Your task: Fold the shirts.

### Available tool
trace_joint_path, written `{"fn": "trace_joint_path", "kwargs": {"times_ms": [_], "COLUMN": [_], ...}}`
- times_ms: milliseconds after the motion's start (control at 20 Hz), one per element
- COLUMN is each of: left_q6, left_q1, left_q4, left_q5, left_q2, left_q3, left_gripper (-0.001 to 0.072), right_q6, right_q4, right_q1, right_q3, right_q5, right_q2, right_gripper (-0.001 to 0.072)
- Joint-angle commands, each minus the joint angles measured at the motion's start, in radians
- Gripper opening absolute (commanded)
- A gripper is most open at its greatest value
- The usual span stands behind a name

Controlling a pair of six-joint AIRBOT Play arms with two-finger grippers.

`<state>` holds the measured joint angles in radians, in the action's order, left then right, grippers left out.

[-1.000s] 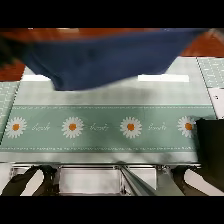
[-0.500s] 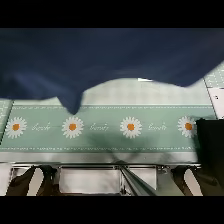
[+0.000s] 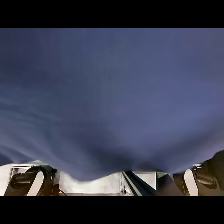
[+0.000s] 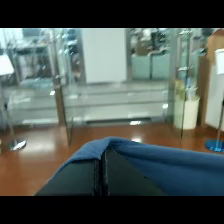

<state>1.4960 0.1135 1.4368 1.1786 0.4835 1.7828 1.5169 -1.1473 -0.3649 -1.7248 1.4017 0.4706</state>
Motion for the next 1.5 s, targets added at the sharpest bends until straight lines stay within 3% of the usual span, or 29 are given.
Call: {"fn": "trace_joint_path", "kwargs": {"times_ms": [0,150,350,500,750,900,1050,1450], "left_q6": [0.062,0.062,0.061,0.031,0.056,0.122,0.122,0.084], "left_q1": [-0.089,-0.089,-0.089,-0.089,-0.089,-0.089,-0.089,-0.079], "left_q4": [0.172,0.027,-0.051,-0.093,-0.216,-0.249,-0.327,-0.398], "left_q5": [0.069,0.069,0.014,-0.088,-0.260,-0.279,-0.264,-0.114], "left_q2": [0.011,0.087,0.323,0.589,1.035,1.231,1.357,1.404], "left_q3": [-0.082,-0.245,-0.400,-0.402,-0.290,-0.151,-0.066,-0.060], "left_gripper": [0.0017,0.0017,0.0017,0.0018,0.0017,0.0017,0.0017,0.0017], "right_q6": [0.032,0.031,-0.069,-0.145,-0.295,-0.263,-0.181,-0.142], "right_q4": [-0.048,0.055,0.154,0.192,0.461,0.489,0.461,0.433], "right_q1": [0.000,0.000,0.000,0.001,0.001,0.002,0.031,0.037], "right_q3": [0.063,0.190,0.404,0.472,0.424,0.270,0.127,0.076], "right_q5": [0.087,0.082,-0.010,-0.144,-0.352,-0.368,-0.338,-0.288], "right_q2": [-0.003,0.034,0.190,0.435,0.913,1.151,1.307,1.382], "right_gripper": [0.0026,0.0026,0.0026,0.0026,0.0026,0.0026,0.0026,0.0026]}}
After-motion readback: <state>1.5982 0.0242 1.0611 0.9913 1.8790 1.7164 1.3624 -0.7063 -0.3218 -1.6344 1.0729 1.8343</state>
